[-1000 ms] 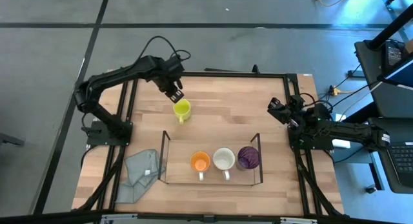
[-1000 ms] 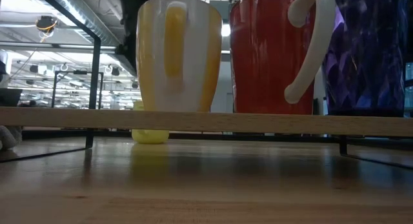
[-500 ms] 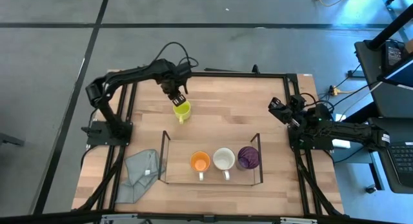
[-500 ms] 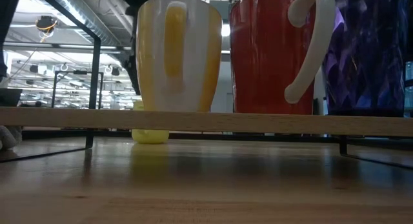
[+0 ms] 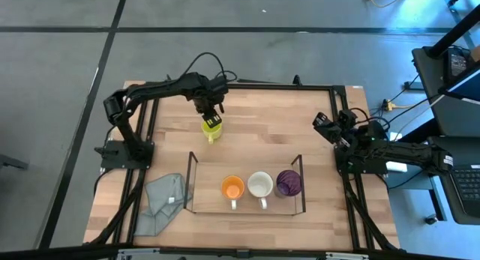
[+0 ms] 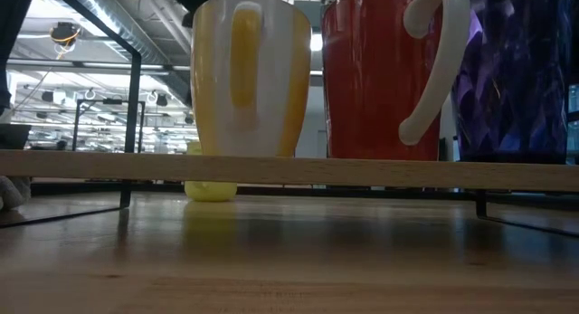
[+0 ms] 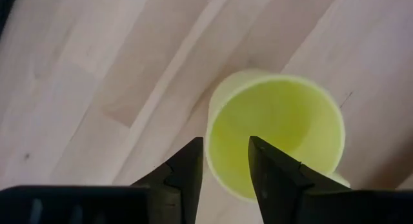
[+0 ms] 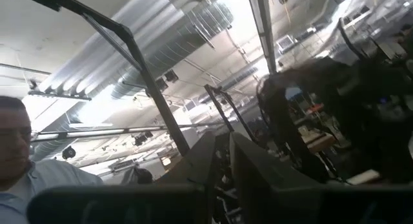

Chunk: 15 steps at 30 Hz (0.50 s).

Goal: Stack small to large cups/mugs on shelf
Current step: Put the yellow mug on the shelf

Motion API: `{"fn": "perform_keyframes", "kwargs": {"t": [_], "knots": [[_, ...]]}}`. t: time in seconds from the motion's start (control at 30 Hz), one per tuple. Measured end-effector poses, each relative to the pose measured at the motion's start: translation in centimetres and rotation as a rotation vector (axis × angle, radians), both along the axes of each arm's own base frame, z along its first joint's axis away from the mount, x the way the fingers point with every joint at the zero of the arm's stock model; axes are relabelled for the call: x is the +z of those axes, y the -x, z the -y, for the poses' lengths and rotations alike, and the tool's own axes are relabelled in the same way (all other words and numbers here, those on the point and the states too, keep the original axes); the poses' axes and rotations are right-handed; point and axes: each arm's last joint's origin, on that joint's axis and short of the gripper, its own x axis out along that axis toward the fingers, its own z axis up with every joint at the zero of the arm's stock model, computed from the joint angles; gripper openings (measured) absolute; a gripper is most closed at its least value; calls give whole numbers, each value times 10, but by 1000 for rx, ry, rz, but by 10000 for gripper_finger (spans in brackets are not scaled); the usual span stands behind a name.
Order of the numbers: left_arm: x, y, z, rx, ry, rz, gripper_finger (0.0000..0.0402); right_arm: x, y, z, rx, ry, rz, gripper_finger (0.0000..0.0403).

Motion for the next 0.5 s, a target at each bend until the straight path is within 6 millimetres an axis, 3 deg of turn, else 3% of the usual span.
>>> {"fn": "perform_keyframes", "kwargs": {"t": [0.5], "knots": [[-34, -17, -5, -98, 33, -70, 114, 4, 3, -1, 41, -26, 42, 51]]}}
